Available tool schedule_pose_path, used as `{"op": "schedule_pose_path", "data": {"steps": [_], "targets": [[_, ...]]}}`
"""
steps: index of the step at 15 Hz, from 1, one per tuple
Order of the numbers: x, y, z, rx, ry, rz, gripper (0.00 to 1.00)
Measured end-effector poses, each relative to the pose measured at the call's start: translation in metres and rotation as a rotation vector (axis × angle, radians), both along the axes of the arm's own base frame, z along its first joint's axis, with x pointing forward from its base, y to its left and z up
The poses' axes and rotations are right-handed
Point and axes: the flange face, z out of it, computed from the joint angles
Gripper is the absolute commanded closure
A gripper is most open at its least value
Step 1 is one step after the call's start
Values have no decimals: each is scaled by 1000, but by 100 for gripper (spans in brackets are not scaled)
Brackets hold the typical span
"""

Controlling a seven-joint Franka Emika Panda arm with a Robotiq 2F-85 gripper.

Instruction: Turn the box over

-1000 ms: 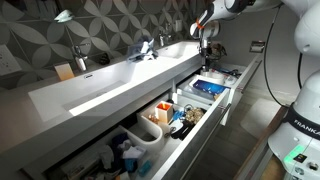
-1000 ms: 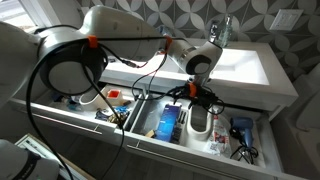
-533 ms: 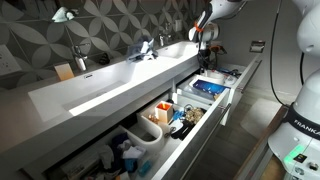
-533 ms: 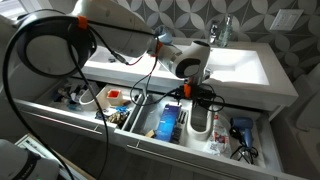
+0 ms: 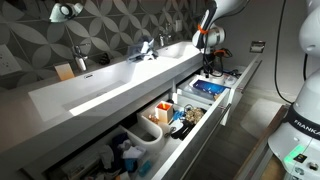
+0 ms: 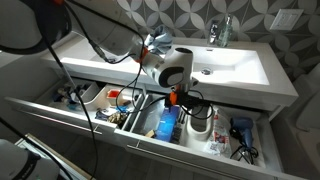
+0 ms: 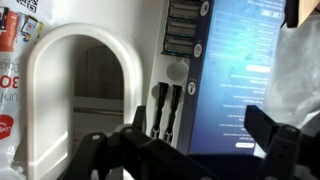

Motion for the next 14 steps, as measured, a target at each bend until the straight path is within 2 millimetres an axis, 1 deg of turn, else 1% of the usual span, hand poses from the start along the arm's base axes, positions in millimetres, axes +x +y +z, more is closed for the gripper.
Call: {"op": "schedule_pose_path", "data": {"steps": [1, 3, 5, 6, 7, 12, 14], "targets": [[-13, -2, 3, 2, -8, -10, 0], [-39, -6, 15, 8, -40, -18, 0], [-59, -1, 30, 12, -92, 7, 0], [-64, 1, 34, 13, -98, 10, 0], [-64, 1, 36, 11, -99, 10, 0], [-60, 2, 29, 12, -95, 15, 0], [-55, 11, 27, 7, -98, 24, 0]]}}
